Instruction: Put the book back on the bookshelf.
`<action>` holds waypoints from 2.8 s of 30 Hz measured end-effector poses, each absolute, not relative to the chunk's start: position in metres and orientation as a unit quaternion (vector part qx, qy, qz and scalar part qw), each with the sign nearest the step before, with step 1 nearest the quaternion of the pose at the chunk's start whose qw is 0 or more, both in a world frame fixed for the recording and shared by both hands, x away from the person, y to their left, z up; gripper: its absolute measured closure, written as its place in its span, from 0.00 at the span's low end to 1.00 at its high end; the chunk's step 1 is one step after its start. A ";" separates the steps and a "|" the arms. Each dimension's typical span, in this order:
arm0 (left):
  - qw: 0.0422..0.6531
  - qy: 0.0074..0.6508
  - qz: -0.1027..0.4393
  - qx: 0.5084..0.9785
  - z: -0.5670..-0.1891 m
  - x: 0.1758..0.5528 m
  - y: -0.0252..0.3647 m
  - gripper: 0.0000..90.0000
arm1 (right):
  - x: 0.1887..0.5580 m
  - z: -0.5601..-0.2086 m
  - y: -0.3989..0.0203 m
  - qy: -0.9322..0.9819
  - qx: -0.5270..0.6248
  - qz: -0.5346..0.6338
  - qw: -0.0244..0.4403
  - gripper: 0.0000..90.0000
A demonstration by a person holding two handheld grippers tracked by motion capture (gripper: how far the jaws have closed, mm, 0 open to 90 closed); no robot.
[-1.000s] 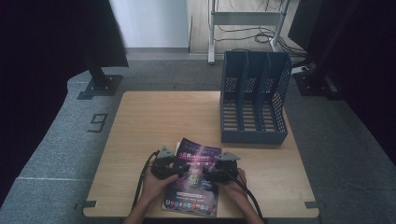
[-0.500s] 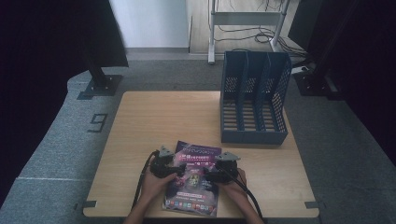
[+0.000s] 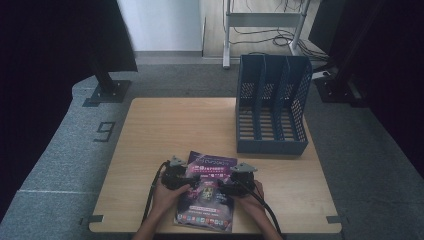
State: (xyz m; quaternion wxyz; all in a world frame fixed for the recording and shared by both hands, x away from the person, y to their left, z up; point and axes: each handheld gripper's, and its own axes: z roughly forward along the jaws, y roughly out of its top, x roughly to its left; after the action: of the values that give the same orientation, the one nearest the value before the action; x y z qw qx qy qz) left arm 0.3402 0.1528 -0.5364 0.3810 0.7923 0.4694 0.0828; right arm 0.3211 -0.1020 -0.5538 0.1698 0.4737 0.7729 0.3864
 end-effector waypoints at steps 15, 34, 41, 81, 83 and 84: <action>0.447 0.447 0.052 0.773 -0.518 0.330 0.152 0.33 | 0.321 -0.554 -0.102 0.773 0.474 0.387 0.170 0.16; 0.432 0.455 0.014 0.779 -0.528 0.338 0.157 0.34 | 0.321 -0.554 -0.102 0.773 0.473 0.386 0.172 0.17; 0.440 0.429 0.045 0.787 -0.523 0.332 0.147 0.35 | 0.321 -0.554 -0.102 0.773 0.473 0.386 0.172 0.17; 0.394 0.423 0.077 0.813 -0.535 0.361 0.131 0.73 | 0.319 -0.553 -0.102 0.773 0.472 0.386 0.174 0.18; 0.394 0.420 0.080 0.813 -0.535 0.361 0.130 0.75 | 0.319 -0.553 -0.102 0.774 0.470 0.386 0.176 0.18; 0.396 0.418 0.081 0.813 -0.534 0.361 0.130 0.78 | 0.319 -0.553 -0.101 0.775 0.469 0.386 0.176 0.18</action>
State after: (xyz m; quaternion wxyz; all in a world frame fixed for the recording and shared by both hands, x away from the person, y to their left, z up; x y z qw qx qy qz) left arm 0.3605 0.1299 -0.5340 0.3960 0.8134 0.4183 0.0812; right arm 0.3189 -0.1015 -0.5533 0.1765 0.4689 0.7746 0.3860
